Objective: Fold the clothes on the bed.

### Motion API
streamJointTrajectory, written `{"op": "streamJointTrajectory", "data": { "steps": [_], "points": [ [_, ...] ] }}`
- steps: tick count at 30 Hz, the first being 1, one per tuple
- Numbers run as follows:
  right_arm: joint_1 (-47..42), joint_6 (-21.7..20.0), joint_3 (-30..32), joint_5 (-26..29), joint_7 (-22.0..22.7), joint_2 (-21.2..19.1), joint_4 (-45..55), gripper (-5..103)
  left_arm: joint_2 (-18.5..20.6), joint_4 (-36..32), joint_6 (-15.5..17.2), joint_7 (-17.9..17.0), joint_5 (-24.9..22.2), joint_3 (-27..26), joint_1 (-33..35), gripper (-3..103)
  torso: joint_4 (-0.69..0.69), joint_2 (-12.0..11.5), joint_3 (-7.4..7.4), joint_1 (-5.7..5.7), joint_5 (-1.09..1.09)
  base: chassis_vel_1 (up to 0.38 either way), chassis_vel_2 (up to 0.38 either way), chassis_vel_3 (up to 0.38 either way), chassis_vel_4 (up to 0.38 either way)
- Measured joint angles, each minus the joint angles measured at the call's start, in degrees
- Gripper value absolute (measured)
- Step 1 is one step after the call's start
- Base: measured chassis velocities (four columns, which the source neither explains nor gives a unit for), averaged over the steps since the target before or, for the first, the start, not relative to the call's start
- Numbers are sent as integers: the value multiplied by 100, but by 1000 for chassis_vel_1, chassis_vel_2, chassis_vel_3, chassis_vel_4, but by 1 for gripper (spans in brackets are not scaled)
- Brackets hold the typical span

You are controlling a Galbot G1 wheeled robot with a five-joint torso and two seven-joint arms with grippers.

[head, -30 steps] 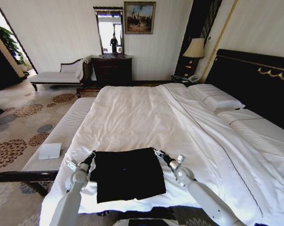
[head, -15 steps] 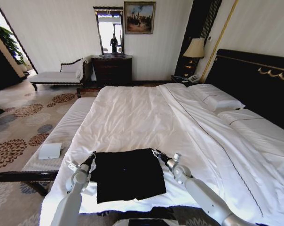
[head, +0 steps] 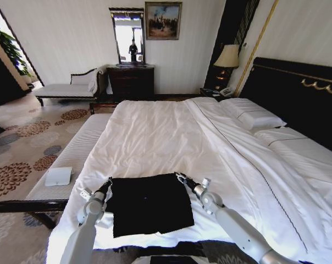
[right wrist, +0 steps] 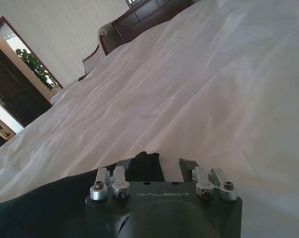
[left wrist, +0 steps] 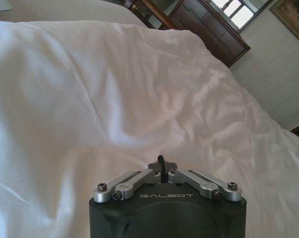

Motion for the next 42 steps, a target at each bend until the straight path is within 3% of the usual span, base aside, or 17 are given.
{"op": "streamJointTrajectory", "data": {
  "steps": [4, 10, 12, 13, 14, 17, 25, 31, 33, 35, 39, 41, 42],
  "points": [
    [0, -64, 9, -30, 28, -10, -14, 40, -9, -1, -4, -3, 3, -1, 1, 1, 0, 0, 0, 0, 0, 0, 0, 0, 0],
    [-24, -73, 63, 38, 61, -14, -5, 24, -25, -1, -10, -5, 12, -1, 3, 1, 0, 0, 0, 0, 0, 0, 0, 0, 0],
    [-35, -68, 93, 189, 101, 1, 20, 13, -30, -1, -15, -7, 16, -1, 3, 1, 0, 0, 0, 0, 0, 0, 0, 0, 0],
    [-37, -65, 99, 221, 114, 5, 26, 13, -30, -1, -16, -7, 16, -1, 3, 1, 0, 0, 0, 0, 0, 0, 0, 0, 0],
    [-48, -47, 134, 359, 174, 24, 62, 3, -30, -1, -20, -7, 16, -8, 3, 1, 0, 0, 0, 0, 0, 0, 0, 0, 0],
    [-88, 0, 225, 576, 277, 61, 137, 0, -27, -1, -24, -7, 12, -29, 6, 1, 0, 0, 0, 0, 0, 0, 0, 0, 0],
    [-249, 153, 534, 1147, 453, 160, 394, 0, 34, -5, -48, -2, -41, -124, 35, 1, 1, 0, 0, 0, -1, 0, 0, 0, 0],
    [-354, 235, 519, 771, 358, 172, 386, -1, 27, -48, -74, 4, -36, -95, 84, 1, 0, 0, 0, 0, 0, 0, 0, 0, 0],
    [-359, 298, 473, 526, 274, 212, 336, 15, -1, -80, -86, 4, -16, -65, 119, 1, 0, 0, 0, 0, 0, 0, 0, 0, 0],
    [-351, 322, 460, 485, 257, 242, 316, 15, -6, -89, -89, 4, -8, -58, 135, 1, -1, 0, 0, 0, 0, 0, 0, 0, 0],
    [-268, 486, 445, 485, 220, 392, 188, 36, 5, -135, -95, 7, 1, -66, 211, 1, 0, 0, 0, 0, 0, 0, 0, 0, 0],
    [-251, 507, 444, 504, 213, 422, 151, 36, 17, -151, -97, 8, 0, -77, 229, 1, 0, 0, 0, 0, 0, 0, 0, 0, 0],
    [-237, 520, 443, 513, 208, 445, 116, 41, 27, -163, -97, 9, -1, -84, 240, 1, 0, 0, 0, 0, 0, 0, 0, 0, 0]
  ]
}}
